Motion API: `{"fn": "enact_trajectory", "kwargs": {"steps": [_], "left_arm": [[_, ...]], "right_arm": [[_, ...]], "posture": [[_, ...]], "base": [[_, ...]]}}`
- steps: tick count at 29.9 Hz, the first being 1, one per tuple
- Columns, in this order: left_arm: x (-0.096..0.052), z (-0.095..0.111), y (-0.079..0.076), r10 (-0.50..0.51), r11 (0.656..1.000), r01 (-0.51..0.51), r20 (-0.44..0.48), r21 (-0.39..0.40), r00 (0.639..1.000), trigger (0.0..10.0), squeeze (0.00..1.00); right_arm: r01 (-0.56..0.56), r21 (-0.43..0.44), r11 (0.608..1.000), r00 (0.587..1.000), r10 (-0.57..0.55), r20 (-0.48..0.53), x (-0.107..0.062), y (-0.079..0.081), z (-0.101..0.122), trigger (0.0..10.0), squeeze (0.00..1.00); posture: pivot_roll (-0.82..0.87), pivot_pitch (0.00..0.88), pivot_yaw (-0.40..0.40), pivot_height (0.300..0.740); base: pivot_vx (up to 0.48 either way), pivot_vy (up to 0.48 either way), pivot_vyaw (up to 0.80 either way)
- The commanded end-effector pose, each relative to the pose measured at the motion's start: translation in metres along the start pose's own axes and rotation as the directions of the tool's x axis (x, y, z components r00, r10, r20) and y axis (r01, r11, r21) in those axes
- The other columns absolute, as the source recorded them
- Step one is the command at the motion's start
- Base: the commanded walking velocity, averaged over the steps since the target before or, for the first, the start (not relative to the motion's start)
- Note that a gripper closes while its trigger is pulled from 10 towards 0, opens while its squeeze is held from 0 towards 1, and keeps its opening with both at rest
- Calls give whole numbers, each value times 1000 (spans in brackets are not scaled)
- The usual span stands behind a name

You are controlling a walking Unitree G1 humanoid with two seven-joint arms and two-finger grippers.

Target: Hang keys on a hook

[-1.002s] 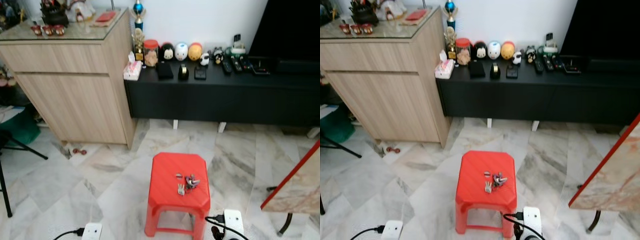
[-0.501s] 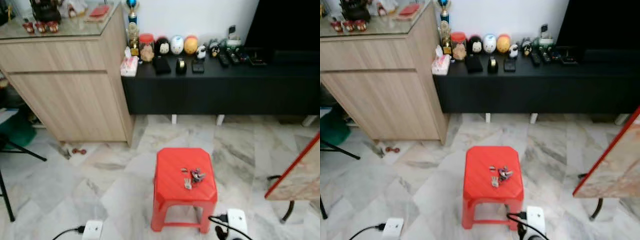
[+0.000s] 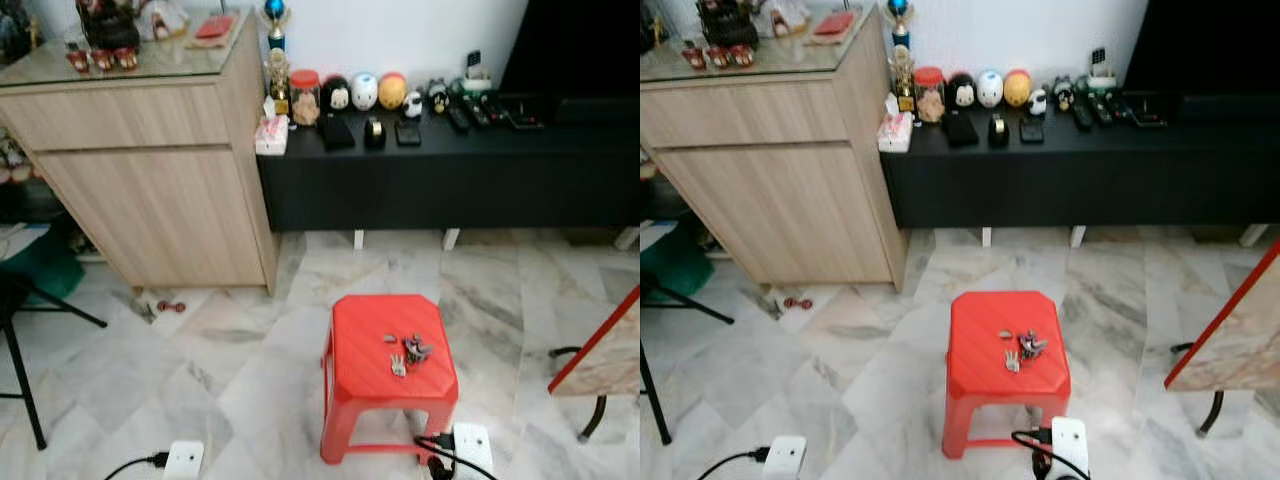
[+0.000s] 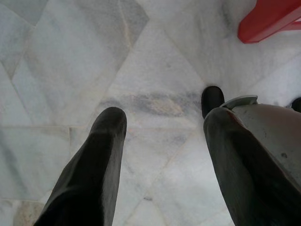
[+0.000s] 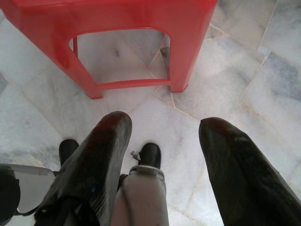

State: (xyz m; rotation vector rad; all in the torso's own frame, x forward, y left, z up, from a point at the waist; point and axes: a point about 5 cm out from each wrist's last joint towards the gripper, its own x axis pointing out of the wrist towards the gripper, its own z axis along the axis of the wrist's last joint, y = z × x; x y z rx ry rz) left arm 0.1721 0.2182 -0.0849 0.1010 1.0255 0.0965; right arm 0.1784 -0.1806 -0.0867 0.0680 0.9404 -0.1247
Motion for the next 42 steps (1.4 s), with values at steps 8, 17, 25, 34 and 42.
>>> {"fn": "enact_trajectory", "kwargs": {"steps": [8, 17, 25, 34, 42], "left_arm": [[-1, -4, -1, -17, 1000, 17, -4, -22, 1000, 10000, 0], [-1, -3, 1, -20, 997, 22, 23, -72, 1000, 10000, 0], [-1, -1, 3, -9, 997, 12, 40, -75, 999, 10000, 0], [-1, 3, 2, 3, 997, 2, 62, -81, 998, 10000, 0], [0, 6, 2, 13, 996, -7, 74, -85, 997, 10000, 0]], "right_arm": [[14, -7, 1000, 995, -13, 97, -1, -1, 9, 10000, 0], [59, 47, 997, 973, -68, 222, -4, -2, 16, 10000, 0], [76, 6, 997, 944, -74, 322, -7, -3, 25, 10000, 0], [107, 3, 994, 930, -101, 353, -8, -4, 27, 10000, 0], [131, 19, 991, 913, -128, 389, -10, -6, 29, 10000, 0]], "posture": [[75, 15, 29, 740], [61, 20, 36, 740], [59, 31, 37, 740], [64, 35, 34, 740], [63, 39, 39, 740]], "base": [[0, 0, 0], [0, 0, 0], [0, 0, 0], [0, 0, 0], [0, 0, 0]]}}
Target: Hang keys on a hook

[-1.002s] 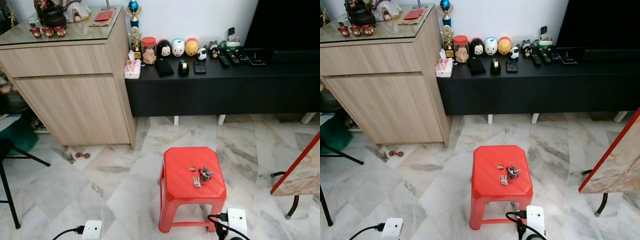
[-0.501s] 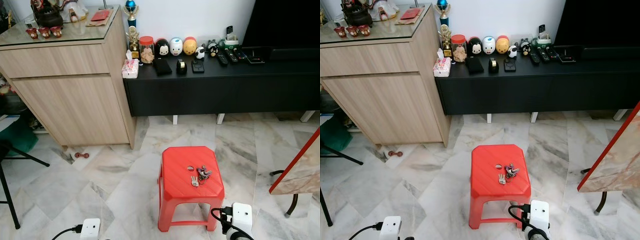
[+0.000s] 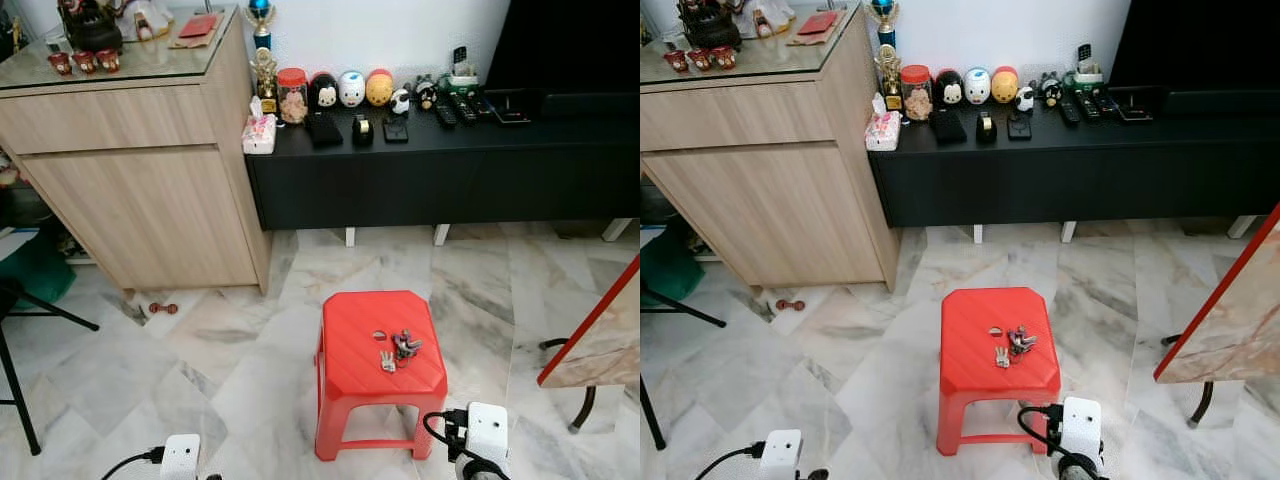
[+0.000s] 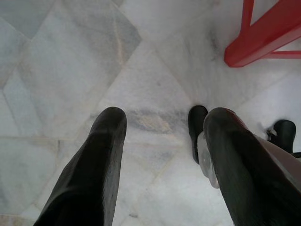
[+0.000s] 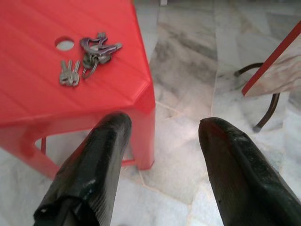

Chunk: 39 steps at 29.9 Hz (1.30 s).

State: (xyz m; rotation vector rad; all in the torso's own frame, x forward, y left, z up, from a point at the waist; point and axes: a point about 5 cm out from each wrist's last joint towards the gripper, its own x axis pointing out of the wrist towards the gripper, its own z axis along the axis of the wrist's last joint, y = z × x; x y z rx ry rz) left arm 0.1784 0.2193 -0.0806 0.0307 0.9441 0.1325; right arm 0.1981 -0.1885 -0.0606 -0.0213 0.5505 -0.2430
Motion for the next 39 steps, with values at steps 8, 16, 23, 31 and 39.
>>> {"fn": "enact_trajectory", "kwargs": {"steps": [8, 16, 23, 31, 39], "left_arm": [[0, 1, 1, 12, 1000, -12, 7, -15, 1000, 10000, 0], [1, 4, 0, 14, 1000, -14, 22, -20, 1000, 10000, 0], [1, 6, 3, 25, 1000, -24, 32, -16, 999, 10000, 0], [0, 5, 3, 28, 1000, -27, 33, -8, 999, 10000, 0], [0, 3, 5, 32, 999, -31, 28, -8, 999, 10000, 0]], "right_arm": [[-34, -10, 999, 941, 35, 338, 34, -6, 103, 10000, 0], [-58, -36, 998, 897, 68, 436, 34, 2, 126, 10000, 0], [-88, -53, 995, 844, 103, 526, 11, 4, 124, 10000, 0], [-148, 30, 988, 864, 115, 490, -11, 5, 126, 10000, 0], [-188, 90, 978, 859, 119, 498, -14, 9, 155, 10000, 0]], "posture": [[64, 43, 39, 740], [70, 47, 38, 740], [58, 51, 34, 740], [58, 34, 24, 740], [55, 20, 25, 740]], "base": [[0, 0, 0], [0, 0, 0], [0, 0, 0], [0, 0, 0], [0, 0, 0]]}}
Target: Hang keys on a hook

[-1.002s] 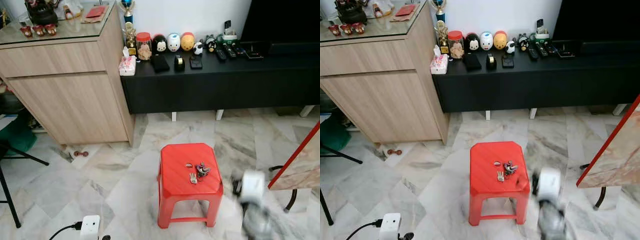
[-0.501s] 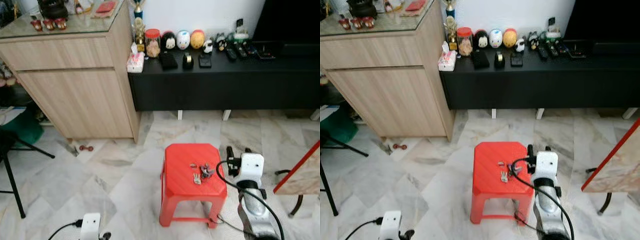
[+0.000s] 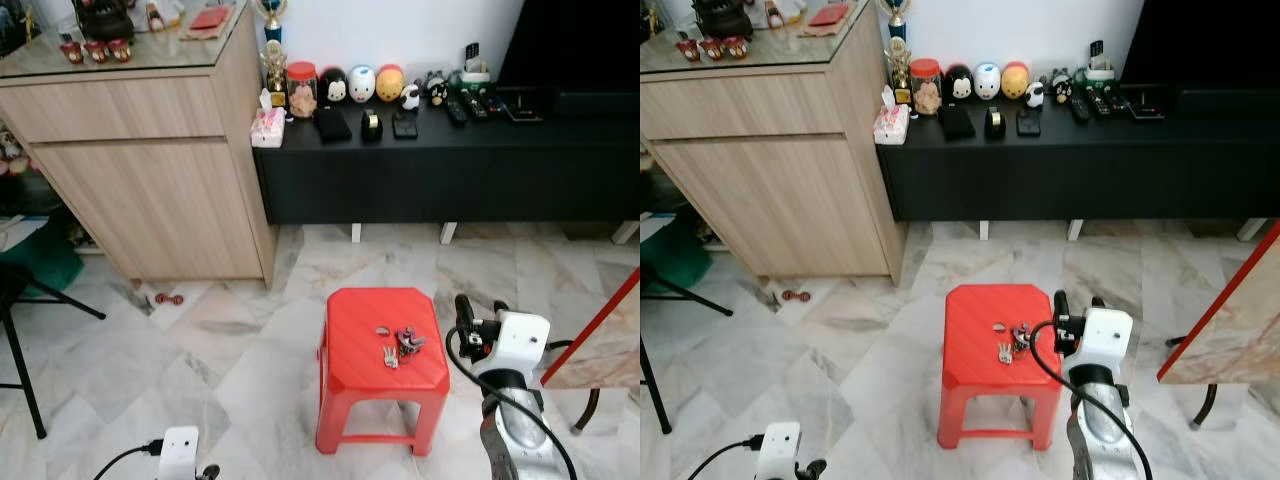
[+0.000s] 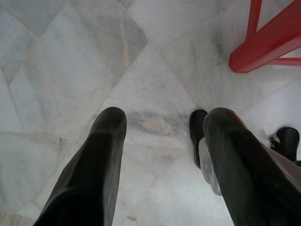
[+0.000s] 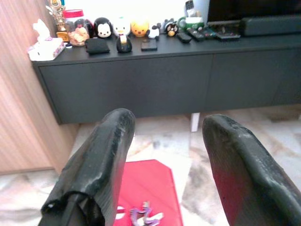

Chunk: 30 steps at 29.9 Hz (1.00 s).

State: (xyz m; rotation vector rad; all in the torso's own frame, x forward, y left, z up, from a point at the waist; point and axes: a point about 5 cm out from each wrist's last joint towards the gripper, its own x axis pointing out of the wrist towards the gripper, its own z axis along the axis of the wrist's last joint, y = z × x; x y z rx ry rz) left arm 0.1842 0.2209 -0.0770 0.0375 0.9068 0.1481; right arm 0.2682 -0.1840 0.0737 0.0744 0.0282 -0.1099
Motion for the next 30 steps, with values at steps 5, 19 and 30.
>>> {"fn": "enact_trajectory", "kwargs": {"steps": [5, 19, 30], "left_arm": [[-1, -3, 2, 8, 1000, -8, 8, -4, 1000, 10000, 0], [-2, -5, 2, -1, 1000, 1, 4, 0, 1000, 10000, 0], [-1, -3, 3, -4, 1000, 4, 10, 8, 1000, 10000, 0]], "right_arm": [[-29, 15, 999, 997, 30, -78, 3, 4, -6, 10000, 0], [-79, -25, 997, 976, 72, -207, -12, 6, -43, 10000, 0], [-82, 14, 997, 983, 83, -165, -5, 11, -39, 10000, 0]], "posture": [[56, 10, 21, 740], [56, 0, 30, 740], [68, 17, 34, 740]], "base": [[0, 0, 0], [0, 0, 106], [0, 0, 750]]}}
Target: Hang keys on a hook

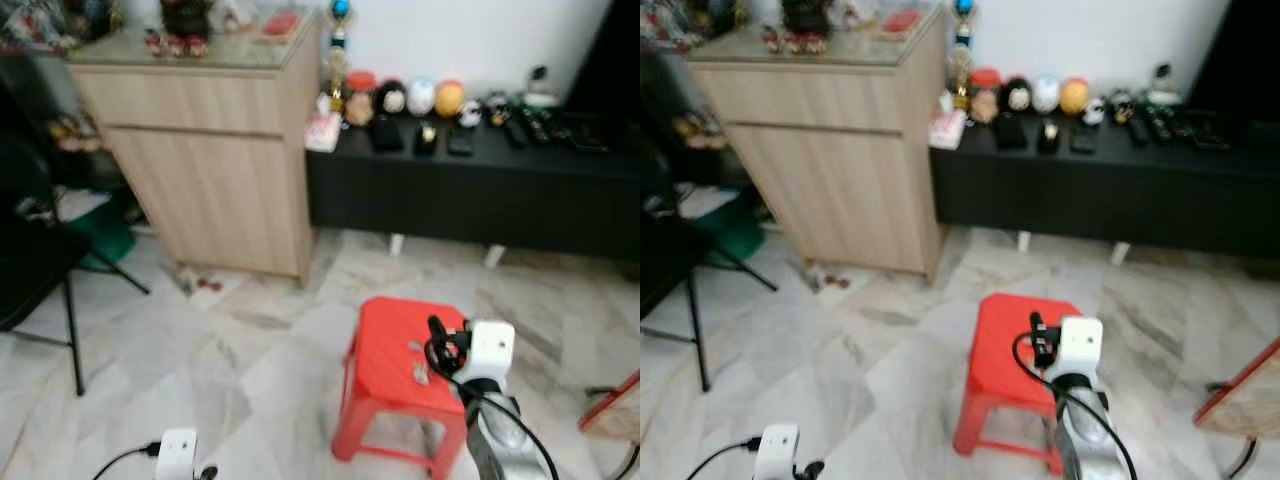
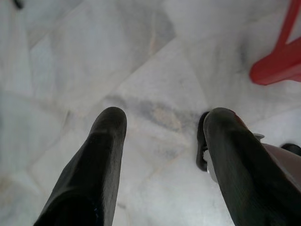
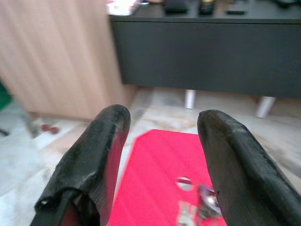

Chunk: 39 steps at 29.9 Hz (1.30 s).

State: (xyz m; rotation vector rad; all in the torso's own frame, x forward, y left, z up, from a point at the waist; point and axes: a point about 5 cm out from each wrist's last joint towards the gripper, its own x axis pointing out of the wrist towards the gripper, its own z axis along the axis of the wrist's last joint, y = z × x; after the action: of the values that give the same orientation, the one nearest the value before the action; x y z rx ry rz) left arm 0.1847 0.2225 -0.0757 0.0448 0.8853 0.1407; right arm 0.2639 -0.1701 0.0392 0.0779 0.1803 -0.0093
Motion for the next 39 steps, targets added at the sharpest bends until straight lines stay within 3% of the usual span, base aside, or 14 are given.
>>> {"fn": "enact_trajectory", "kwargs": {"steps": [1, 9, 13, 18, 23, 26, 28, 39], "left_arm": [[-1, -4, 1, -1, 1000, 1, -11, 0, 1000, 10000, 0], [0, 0, -1, -26, 1000, 26, -4, 16, 1000, 10000, 0], [0, 2, -1, -18, 1000, 18, 8, -5, 1000, 10000, 0], [1, 5, 0, -17, 1000, 17, 10, 0, 1000, 10000, 0], [1, 5, 0, -18, 1000, 18, 7, 0, 1000, 10000, 0], [1, 3, 0, -20, 1000, 20, -1, 4, 1000, 10000, 0], [0, 1, 0, -20, 1000, 20, -4, 4, 1000, 10000, 0], [0, -2, -2, -24, 1000, 24, -17, 16, 1000, 10000, 0]], "right_arm": [[11, 17, 1000, 1000, -11, -8, 0, 0, -3, 10000, 0], [15, 33, 999, 1000, -16, 7, 5, 0, 2, 10000, 0], [81, 150, 985, 997, -82, -1, 7, -7, 2, 10000, 0], [73, 104, 992, 997, -71, -22, 8, -5, 0, 10000, 0], [76, 128, 989, 997, -75, -14, 9, -3, 2, 10000, 0], [40, 71, 997, 999, -39, -8, 10, 3, 1, 10000, 0], [46, 124, 991, 999, -45, -15, 9, 4, -2, 10000, 0], [78, 125, 989, 997, -74, -37, 8, 2, -5, 10000, 0]], "posture": [[68, 19, 34, 740], [70, 52, 36, 740], [75, 61, 37, 740], [79, 68, 42, 740], [80, 69, 42, 740], [79, 60, 40, 740], [81, 55, 40, 740], [79, 64, 36, 740]], "base": [[0, 0, 0], [0, 0, 0], [265, 0, 0], [276, 0, 0], [268, 0, 334], [85, 0, 800], [0, 0, 0], [0, 0, 0]]}}
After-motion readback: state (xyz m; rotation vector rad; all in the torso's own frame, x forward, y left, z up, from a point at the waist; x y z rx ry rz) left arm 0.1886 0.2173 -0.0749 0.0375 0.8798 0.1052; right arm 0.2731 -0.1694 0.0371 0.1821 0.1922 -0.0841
